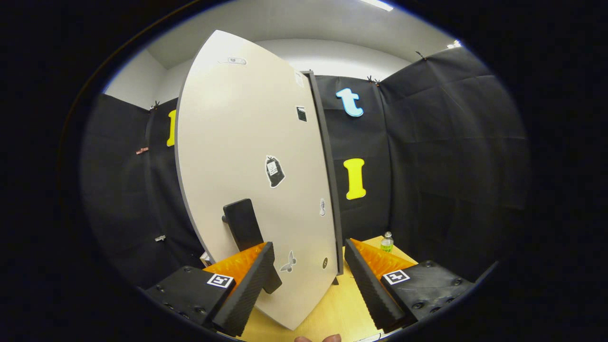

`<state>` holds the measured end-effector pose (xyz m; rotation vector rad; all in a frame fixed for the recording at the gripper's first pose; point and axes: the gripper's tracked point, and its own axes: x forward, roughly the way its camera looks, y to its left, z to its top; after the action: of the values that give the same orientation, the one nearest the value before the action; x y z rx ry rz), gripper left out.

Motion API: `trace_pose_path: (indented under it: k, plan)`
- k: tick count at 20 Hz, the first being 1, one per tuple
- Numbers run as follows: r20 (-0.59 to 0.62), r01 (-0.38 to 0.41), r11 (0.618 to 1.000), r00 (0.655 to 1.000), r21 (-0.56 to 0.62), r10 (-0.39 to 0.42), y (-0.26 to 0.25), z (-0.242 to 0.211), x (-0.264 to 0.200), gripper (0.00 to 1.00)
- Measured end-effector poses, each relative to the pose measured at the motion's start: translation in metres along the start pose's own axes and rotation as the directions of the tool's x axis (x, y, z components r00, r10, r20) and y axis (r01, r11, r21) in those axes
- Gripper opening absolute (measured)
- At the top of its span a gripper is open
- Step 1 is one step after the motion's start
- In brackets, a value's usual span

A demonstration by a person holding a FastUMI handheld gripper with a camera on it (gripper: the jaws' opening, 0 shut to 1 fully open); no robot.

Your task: Open the shoe cabinet door, grab the shoes and put them into the shoe cabinet, then close the shoe cabinet door.

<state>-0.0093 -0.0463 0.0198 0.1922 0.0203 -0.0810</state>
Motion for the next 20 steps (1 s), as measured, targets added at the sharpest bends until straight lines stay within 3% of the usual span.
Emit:
trace_pose_path:
  k: [10, 15, 20]
  plan:
    - [-0.016, -0.19, 0.981, 0.982, -0.038, 0.19, 0.106, -0.01, 0.039, 0.98]
    - [-0.008, -0.208, 0.977, 0.978, -0.044, 0.207, 0.118, -0.009, 0.039, 0.98]
    - [0.018, -0.177, 0.981, 0.984, -0.085, 0.179, 0.111, -0.004, 0.038, 0.98]
